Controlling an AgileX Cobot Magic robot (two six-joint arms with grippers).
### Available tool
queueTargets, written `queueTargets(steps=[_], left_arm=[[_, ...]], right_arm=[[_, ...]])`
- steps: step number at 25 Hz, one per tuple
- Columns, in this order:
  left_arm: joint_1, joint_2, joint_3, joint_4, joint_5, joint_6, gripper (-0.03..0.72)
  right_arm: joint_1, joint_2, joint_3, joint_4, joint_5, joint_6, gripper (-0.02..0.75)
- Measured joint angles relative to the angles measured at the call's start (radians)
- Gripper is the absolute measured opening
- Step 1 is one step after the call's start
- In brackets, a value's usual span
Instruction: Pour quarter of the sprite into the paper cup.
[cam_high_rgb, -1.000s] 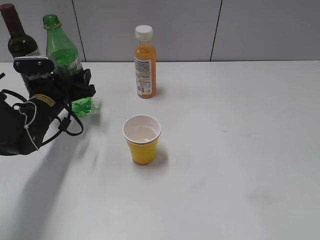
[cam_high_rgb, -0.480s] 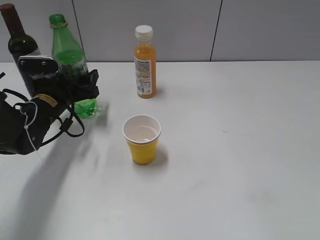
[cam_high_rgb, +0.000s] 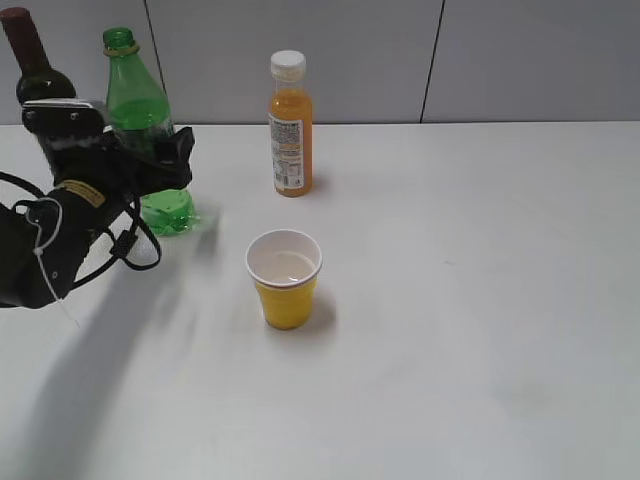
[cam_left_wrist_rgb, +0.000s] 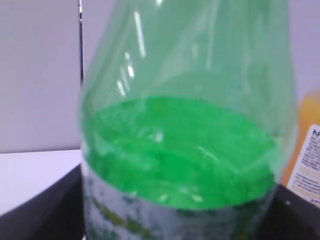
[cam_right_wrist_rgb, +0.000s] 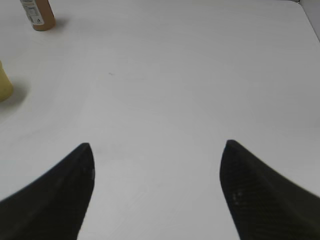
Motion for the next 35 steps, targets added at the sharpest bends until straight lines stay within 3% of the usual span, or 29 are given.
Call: queueTargets(steps=[18,27,31,35], left_arm=[[0.0,-0.255,0.296,0.04,0.005,0.038,0.642],[0.02,-0.533,0.31,-0.004,0.397,0.108,0.622],[0.056,-0.625,0.306,-0.008,0.573,0.169,0.612],[0.116,-0.683,0.212,-0.005,0.876,0.193,0.603]], right_arm=[[0.0,0.0,0.0,0.0,0.0,0.0,0.59],[0.0,0.0,0.0,0.0,0.0,0.0,0.59],[0.0,0.0,0.0,0.0,0.0,0.0,0.59],[0.0,0.0,0.0,0.0,0.0,0.0,0.59]])
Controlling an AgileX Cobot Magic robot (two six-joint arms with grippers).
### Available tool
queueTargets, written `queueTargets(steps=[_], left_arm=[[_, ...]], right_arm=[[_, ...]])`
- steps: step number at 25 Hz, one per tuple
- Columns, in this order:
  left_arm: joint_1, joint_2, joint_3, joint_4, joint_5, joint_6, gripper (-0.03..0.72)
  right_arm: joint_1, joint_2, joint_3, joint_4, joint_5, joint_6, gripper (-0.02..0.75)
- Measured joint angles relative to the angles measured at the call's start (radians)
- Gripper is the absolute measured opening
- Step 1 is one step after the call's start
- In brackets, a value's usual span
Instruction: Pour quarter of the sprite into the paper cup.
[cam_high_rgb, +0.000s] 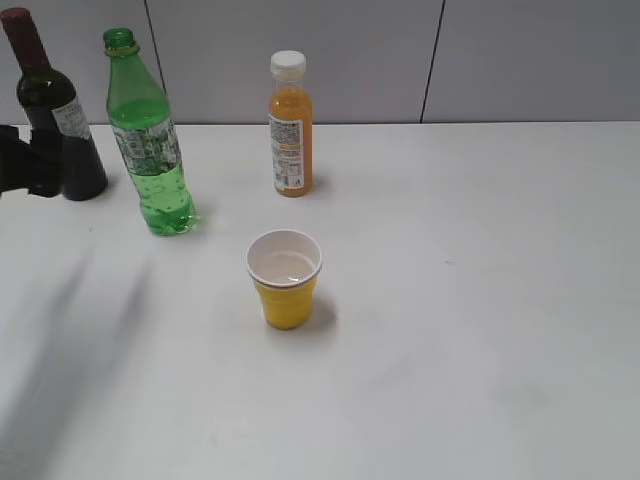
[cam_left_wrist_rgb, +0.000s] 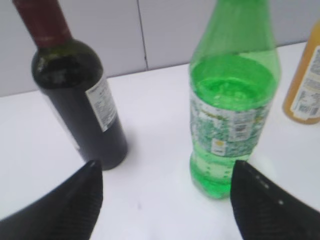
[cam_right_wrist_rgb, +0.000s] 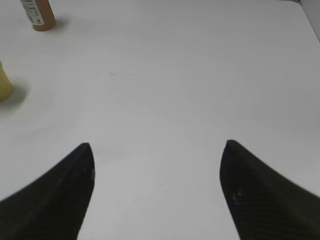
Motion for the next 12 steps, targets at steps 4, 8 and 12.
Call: queueTargets(steps=[4,8,12], left_arm=[[0.054,-0.009,-0.161,0.043,0.348,0.001,0.596],[0.08,-0.009,-0.318,0.11,0.639,0.002,0.592],[0.088,-0.009,-0.46,0.128,0.885,0.002,0.592]], right_arm=[[0.0,0.0,0.0,0.0,0.0,0.0,0.59],[0.0,0.0,0.0,0.0,0.0,0.0,0.59],[0.0,0.0,0.0,0.0,0.0,0.0,0.59]])
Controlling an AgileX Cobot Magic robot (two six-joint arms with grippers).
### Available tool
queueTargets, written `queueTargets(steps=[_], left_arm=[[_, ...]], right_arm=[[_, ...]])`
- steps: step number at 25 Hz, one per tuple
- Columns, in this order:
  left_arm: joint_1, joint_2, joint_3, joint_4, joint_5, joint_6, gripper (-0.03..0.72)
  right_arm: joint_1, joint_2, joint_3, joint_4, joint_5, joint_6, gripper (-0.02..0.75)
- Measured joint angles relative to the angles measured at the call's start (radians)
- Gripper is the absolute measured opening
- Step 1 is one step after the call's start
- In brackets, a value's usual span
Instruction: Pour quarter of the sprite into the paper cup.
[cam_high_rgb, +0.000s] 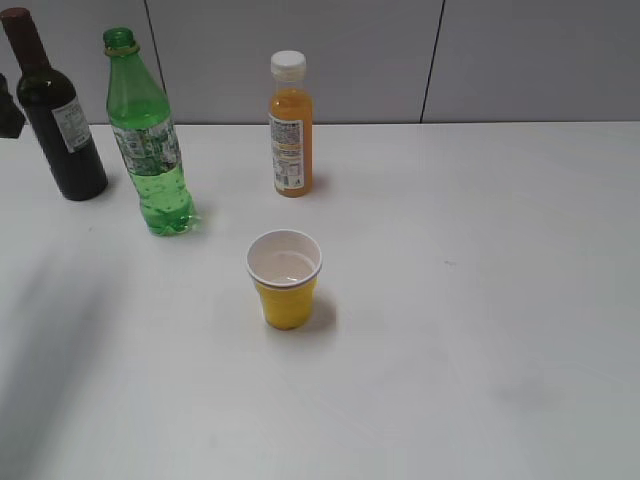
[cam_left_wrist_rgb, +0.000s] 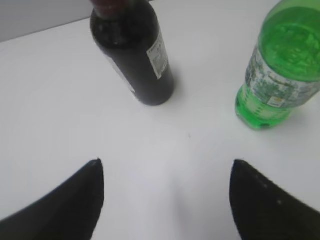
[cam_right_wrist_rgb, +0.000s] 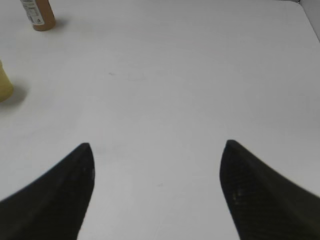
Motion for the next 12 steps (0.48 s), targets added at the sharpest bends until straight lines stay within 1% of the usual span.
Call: queueTargets(steps=[3,6,9,12], left_arm=[[0.0,0.0,-0.091,0.003,0.174,0.0,0.592],[0.002,-0.011,-0.151,0.001,0.319,0.0,0.591],[0.018,-0.043,-0.164,-0.019,0.403,0.001,0.591],[0.055,-0.101,-0.152,-0.025,0.442,0.001,0.591]], right_arm=[[0.0,0.0,0.0,0.0,0.0,0.0,0.59],[0.0,0.0,0.0,0.0,0.0,0.0,0.59],[0.0,0.0,0.0,0.0,0.0,0.0,0.59],[0.0,0.0,0.0,0.0,0.0,0.0,0.59]])
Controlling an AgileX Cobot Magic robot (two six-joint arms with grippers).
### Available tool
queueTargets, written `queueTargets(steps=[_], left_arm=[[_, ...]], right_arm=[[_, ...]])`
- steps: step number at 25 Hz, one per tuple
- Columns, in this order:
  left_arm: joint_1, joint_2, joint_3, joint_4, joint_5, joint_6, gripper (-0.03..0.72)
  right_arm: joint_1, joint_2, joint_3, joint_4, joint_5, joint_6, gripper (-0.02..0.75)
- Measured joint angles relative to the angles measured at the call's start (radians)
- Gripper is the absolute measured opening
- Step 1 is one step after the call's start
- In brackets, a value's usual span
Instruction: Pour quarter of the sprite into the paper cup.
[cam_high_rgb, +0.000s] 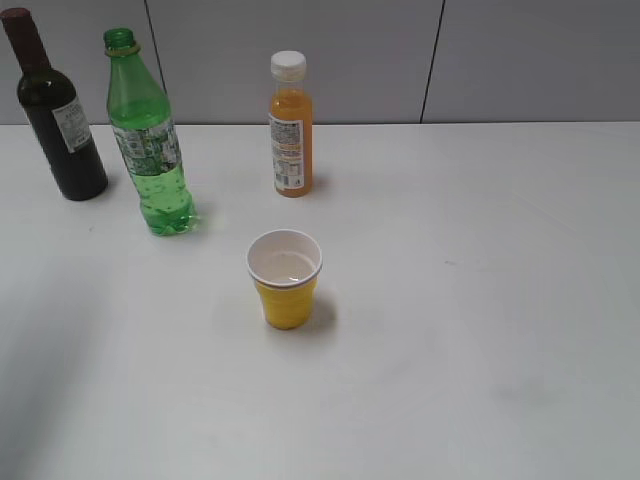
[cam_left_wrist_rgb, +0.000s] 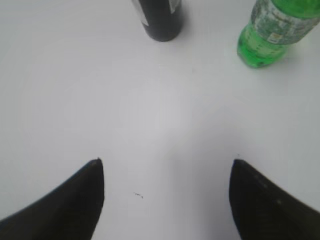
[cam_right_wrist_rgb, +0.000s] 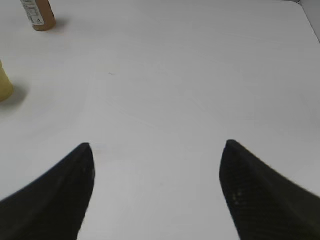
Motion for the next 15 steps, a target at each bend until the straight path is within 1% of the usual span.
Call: queueTargets(steps=[3,7,12,15], left_arm=[[0.037,-0.088,0.056,0.006,0.006,0.0,0.591],[0.071,-0.24,0.184,0.01,0.005,0.0,0.591],[0.075,-0.448,0.378,0.01,0.014,-0.007,0.591],[0.075,-0.567,0.476,0.01,0.054,-0.02,0.591]], right_arm=[[0.0,0.0,0.0,0.0,0.0,0.0,0.59],[0.0,0.0,0.0,0.0,0.0,0.0,0.59],[0.0,0.0,0.0,0.0,0.0,0.0,0.59],[0.0,0.0,0.0,0.0,0.0,0.0,0.59]])
